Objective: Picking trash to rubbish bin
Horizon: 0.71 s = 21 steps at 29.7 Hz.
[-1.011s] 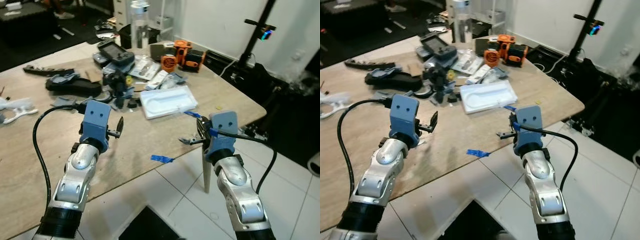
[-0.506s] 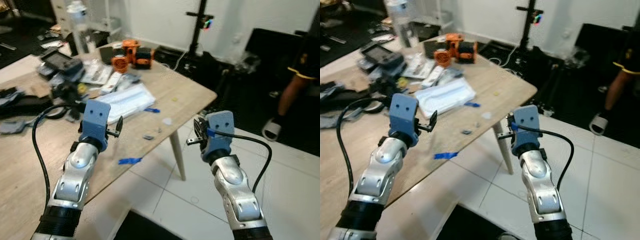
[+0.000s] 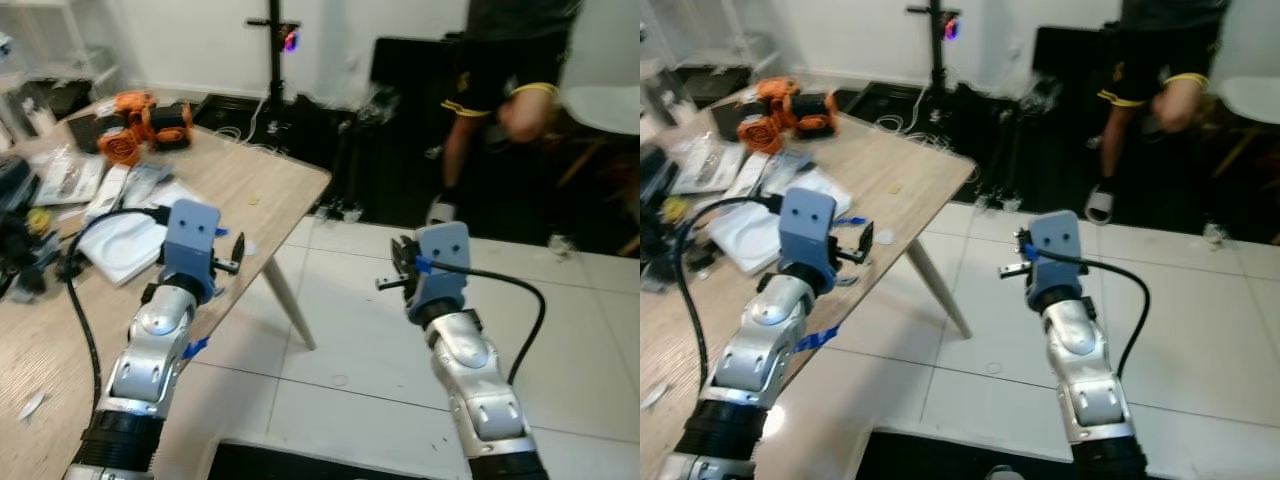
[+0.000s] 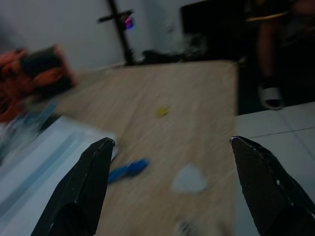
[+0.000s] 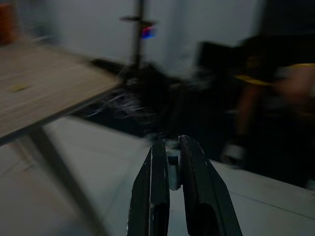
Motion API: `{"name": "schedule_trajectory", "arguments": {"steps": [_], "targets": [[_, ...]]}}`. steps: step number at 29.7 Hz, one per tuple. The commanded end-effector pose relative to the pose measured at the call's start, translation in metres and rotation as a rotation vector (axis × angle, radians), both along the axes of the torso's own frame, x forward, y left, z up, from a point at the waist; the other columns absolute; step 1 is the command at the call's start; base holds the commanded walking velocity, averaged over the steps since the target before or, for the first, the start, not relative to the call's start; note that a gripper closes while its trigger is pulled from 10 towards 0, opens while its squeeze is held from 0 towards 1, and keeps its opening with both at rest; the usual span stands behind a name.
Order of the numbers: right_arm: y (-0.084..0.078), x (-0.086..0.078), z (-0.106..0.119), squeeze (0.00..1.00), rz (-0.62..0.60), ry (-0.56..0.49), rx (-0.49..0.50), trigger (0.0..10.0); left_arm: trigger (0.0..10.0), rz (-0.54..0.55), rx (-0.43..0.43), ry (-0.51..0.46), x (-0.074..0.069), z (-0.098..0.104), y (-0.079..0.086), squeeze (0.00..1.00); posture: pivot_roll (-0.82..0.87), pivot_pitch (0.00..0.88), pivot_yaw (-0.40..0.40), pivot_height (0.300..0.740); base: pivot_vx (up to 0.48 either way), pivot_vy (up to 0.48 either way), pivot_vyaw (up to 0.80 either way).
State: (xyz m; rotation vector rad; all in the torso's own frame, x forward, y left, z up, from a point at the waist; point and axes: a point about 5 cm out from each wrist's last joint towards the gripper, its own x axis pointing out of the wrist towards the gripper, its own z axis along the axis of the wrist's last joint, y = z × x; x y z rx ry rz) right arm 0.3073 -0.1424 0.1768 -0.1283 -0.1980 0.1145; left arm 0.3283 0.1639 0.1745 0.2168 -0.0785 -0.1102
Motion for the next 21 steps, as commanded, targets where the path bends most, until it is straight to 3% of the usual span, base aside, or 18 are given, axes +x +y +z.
{"name": "schedule_trajectory", "arguments": {"steps": [1, 21], "targets": [[0.0026, -0.0020, -0.0060, 0.00, 0.006, 0.020, 0.014, 10.0, 10.0, 0.011, 0.010, 0.010, 0.0000, -0.0027, 0.0029, 0.00, -0.01, 0.155, 0.042, 0.740, 0.000, 0.000, -0.80], [0.0023, -0.0022, -0.0104, 0.00, -0.012, 0.039, 0.028, 10.0, 10.0, 0.031, -0.001, 0.005, 0.0029, -0.0006, 0.0052, 0.00, -0.01, 0.157, 0.046, 0.740, 0.000, 0.000, -0.80]]}}
